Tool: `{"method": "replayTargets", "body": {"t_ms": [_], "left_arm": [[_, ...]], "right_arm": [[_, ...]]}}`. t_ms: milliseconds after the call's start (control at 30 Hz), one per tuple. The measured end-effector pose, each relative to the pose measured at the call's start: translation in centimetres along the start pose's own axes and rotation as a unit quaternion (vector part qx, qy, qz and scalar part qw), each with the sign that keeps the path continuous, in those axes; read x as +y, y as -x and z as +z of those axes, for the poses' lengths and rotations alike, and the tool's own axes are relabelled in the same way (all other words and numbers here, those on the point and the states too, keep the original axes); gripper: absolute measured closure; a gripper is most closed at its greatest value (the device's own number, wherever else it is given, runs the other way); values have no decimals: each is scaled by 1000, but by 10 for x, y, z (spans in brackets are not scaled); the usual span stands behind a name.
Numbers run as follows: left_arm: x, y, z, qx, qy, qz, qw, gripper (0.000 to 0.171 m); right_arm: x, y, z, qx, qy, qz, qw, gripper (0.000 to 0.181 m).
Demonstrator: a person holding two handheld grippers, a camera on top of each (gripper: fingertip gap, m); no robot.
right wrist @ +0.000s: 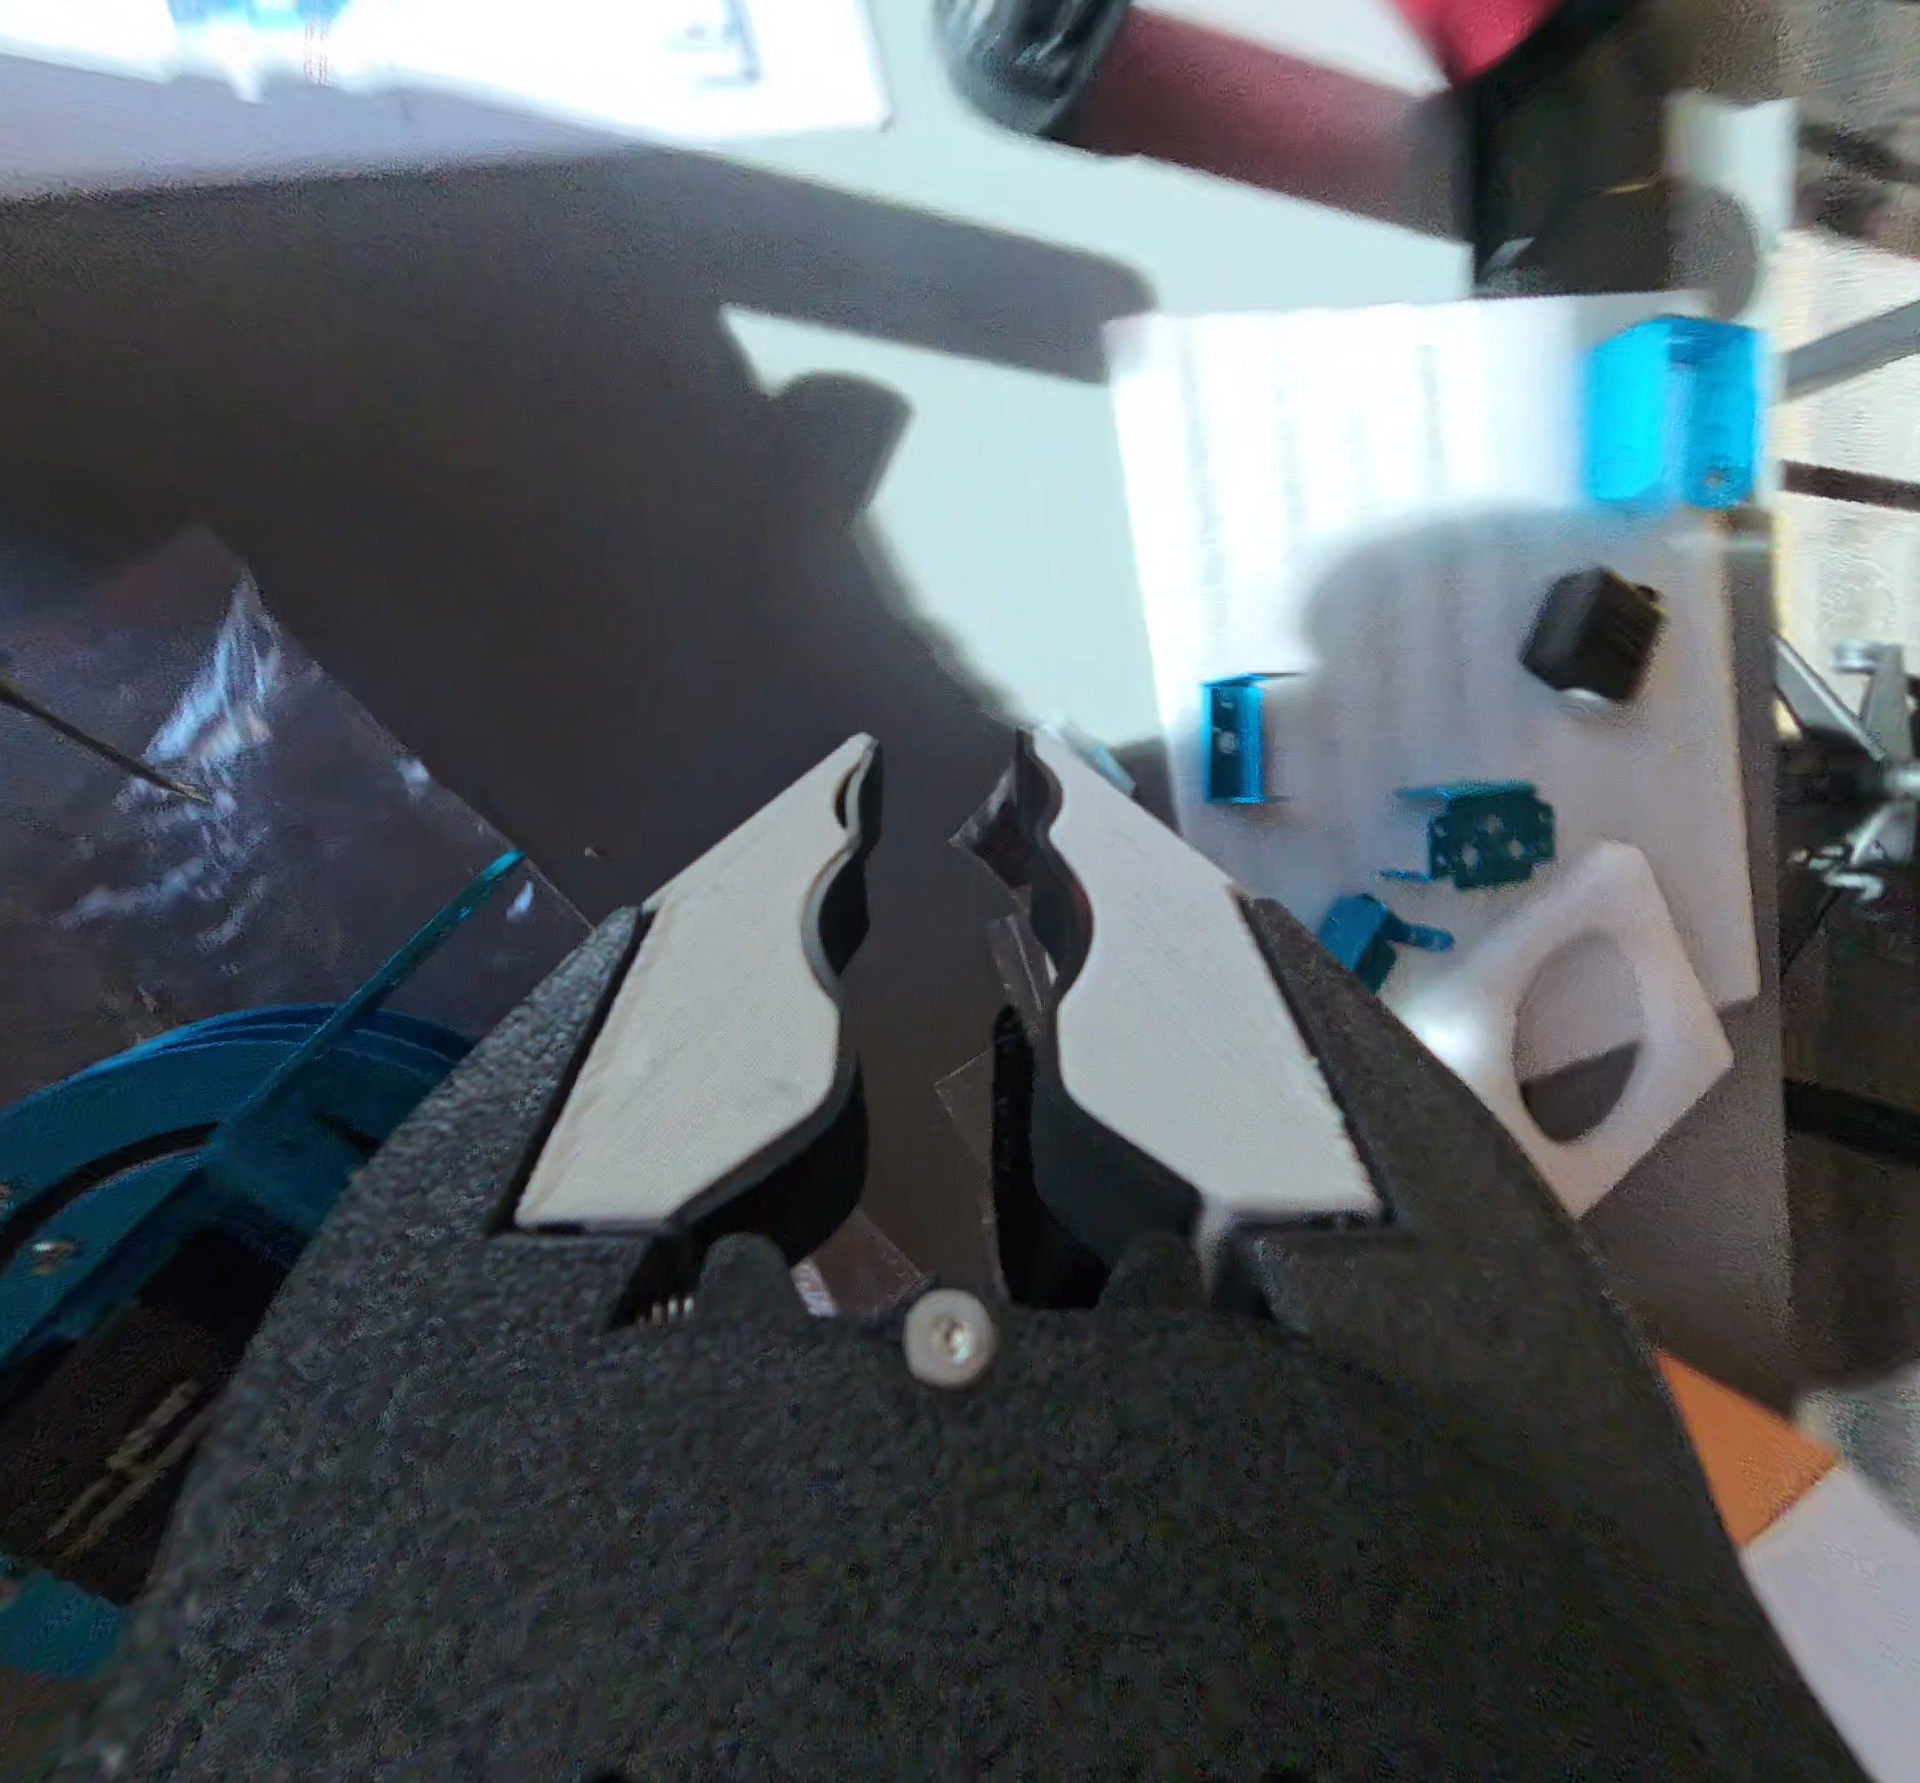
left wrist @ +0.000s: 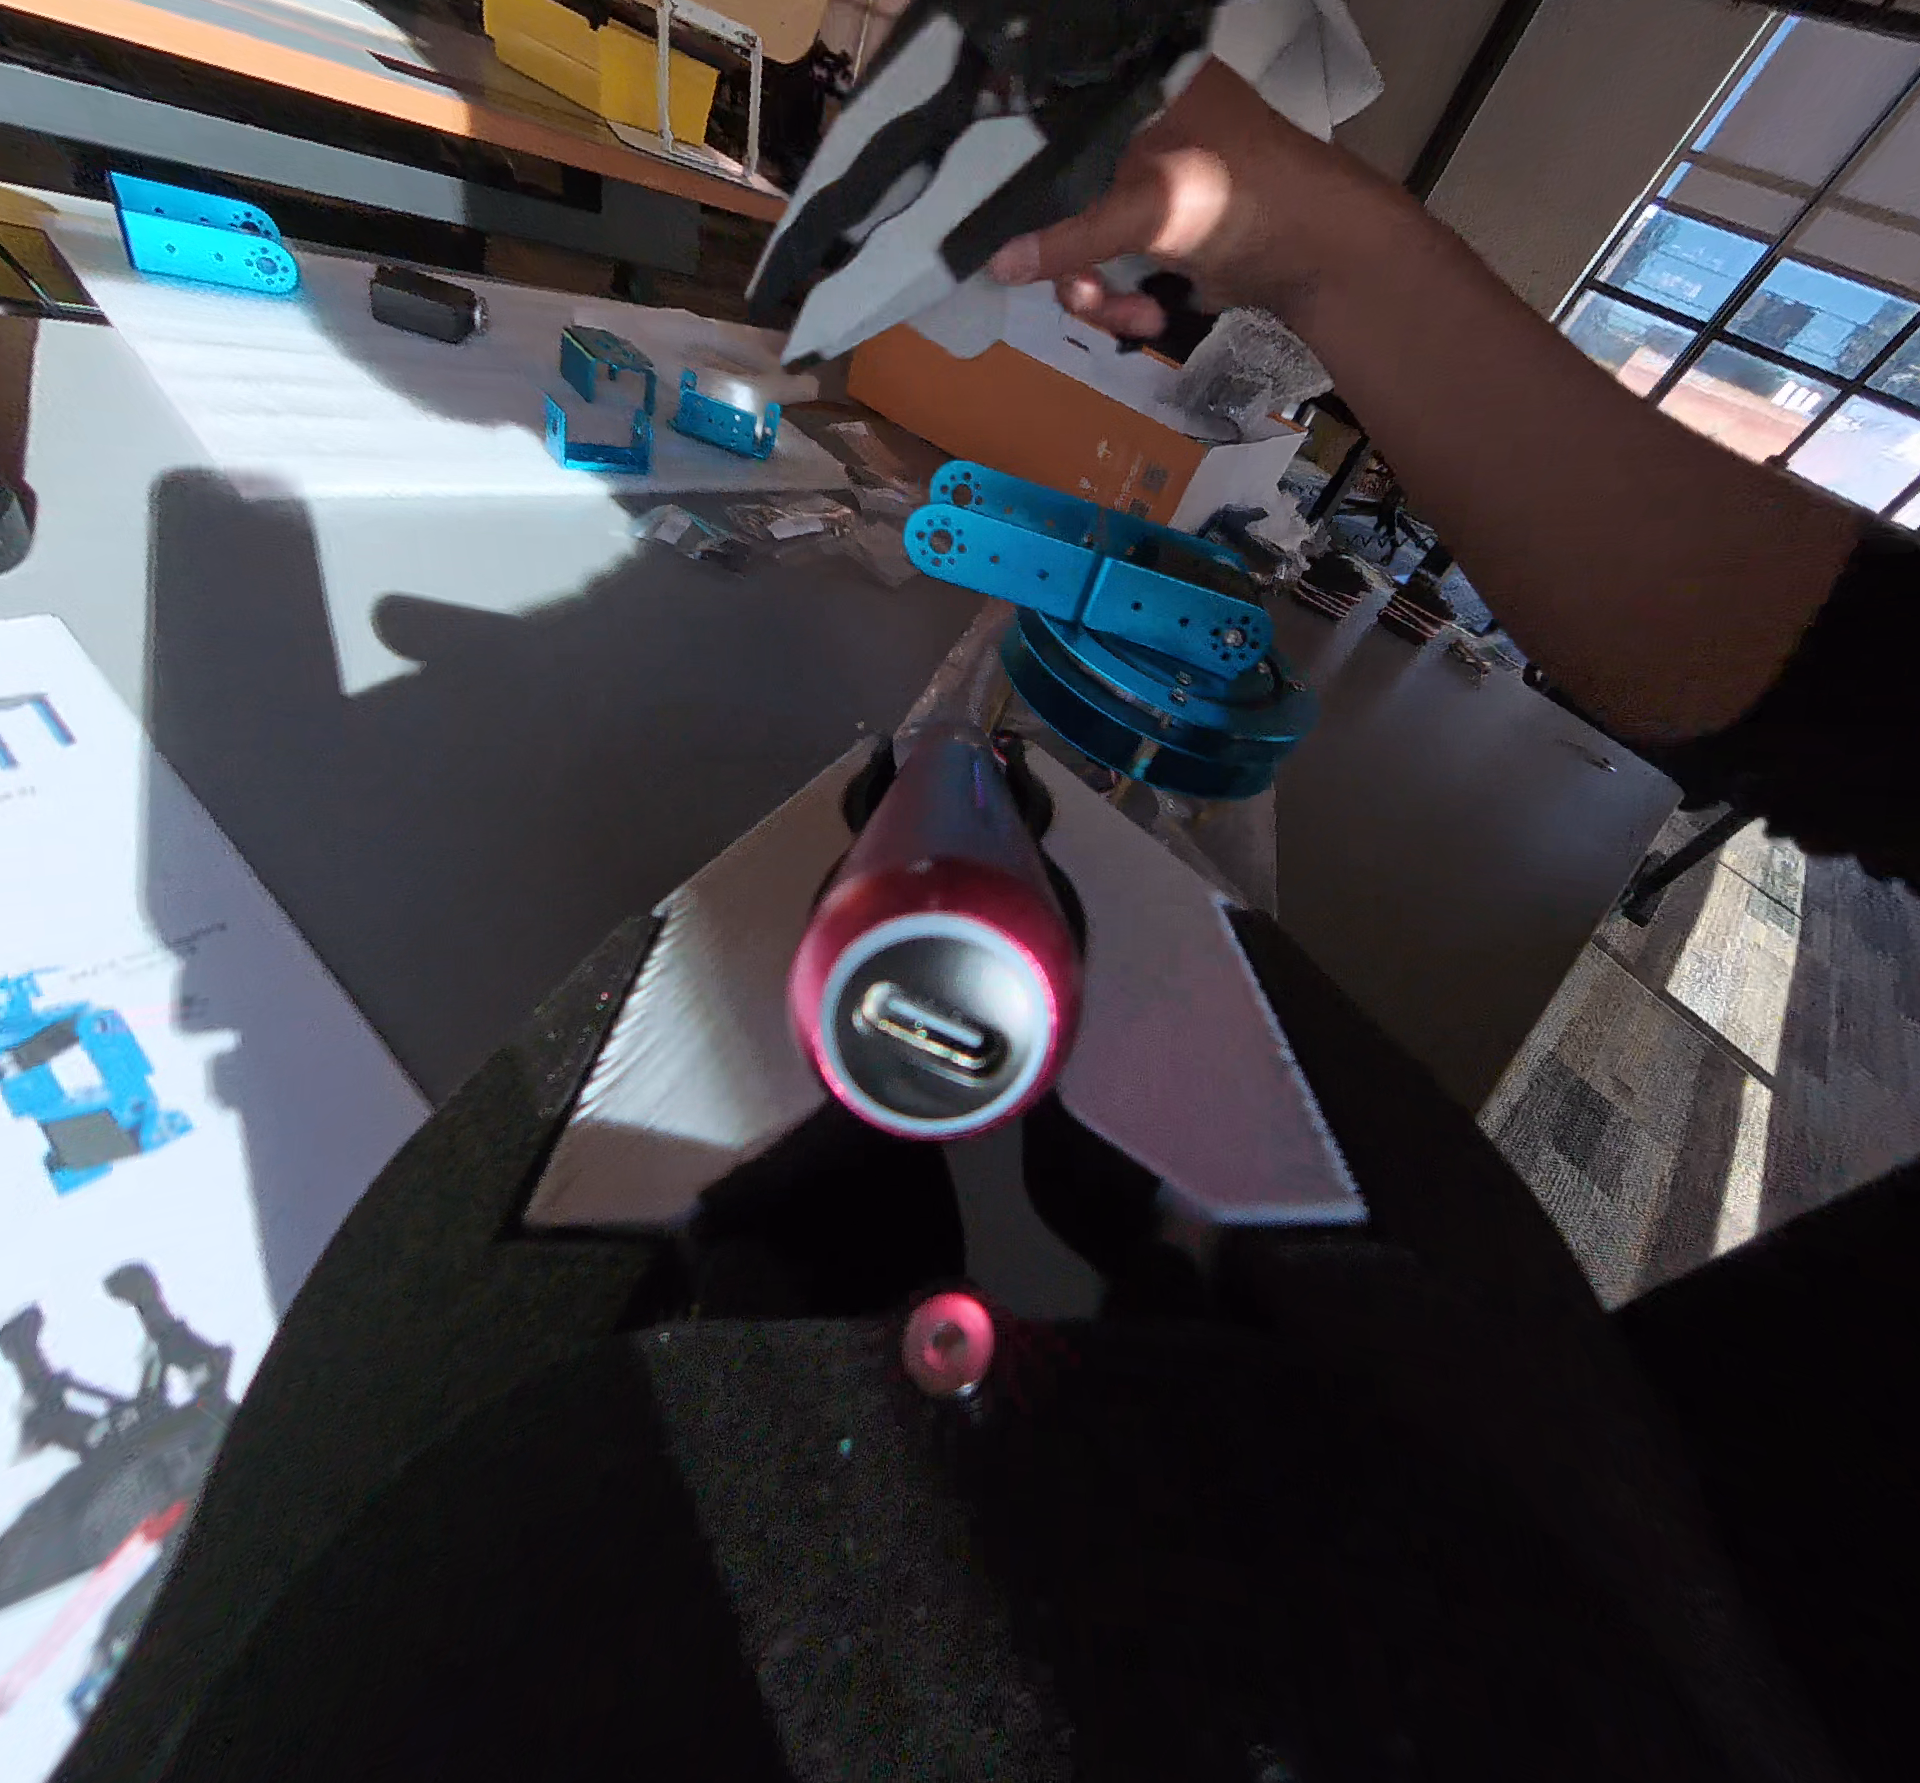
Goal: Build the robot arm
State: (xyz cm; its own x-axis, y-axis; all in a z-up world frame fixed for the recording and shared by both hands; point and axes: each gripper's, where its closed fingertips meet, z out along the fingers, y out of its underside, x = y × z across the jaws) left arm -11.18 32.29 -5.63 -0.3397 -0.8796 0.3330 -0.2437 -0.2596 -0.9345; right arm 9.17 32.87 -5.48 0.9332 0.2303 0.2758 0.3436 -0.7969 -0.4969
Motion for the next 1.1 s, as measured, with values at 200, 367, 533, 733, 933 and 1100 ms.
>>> {"method": "replayTargets", "body": {"t_ms": [200,367,533,733,933,1100], "left_arm": [[0,34,54,4,64,25,998,151],[10,34,70,13,94,26,995,152],[11,39,74,-2,97,18,995,151],[18,35,82,-4,110,22,994,151],[16,33,85,-5,107,20,994,152],[13,34,81,-10,102,21,995,152]], "right_arm": [[68,-8,-103,142,-219,226,939,155],[138,44,-126,180,-272,303,895,155],[162,73,-124,158,-279,340,884,155],[168,78,-114,148,-267,335,891,155],[168,77,-113,144,-272,333,891,156],[174,79,-111,138,-271,342,889,156]]}}
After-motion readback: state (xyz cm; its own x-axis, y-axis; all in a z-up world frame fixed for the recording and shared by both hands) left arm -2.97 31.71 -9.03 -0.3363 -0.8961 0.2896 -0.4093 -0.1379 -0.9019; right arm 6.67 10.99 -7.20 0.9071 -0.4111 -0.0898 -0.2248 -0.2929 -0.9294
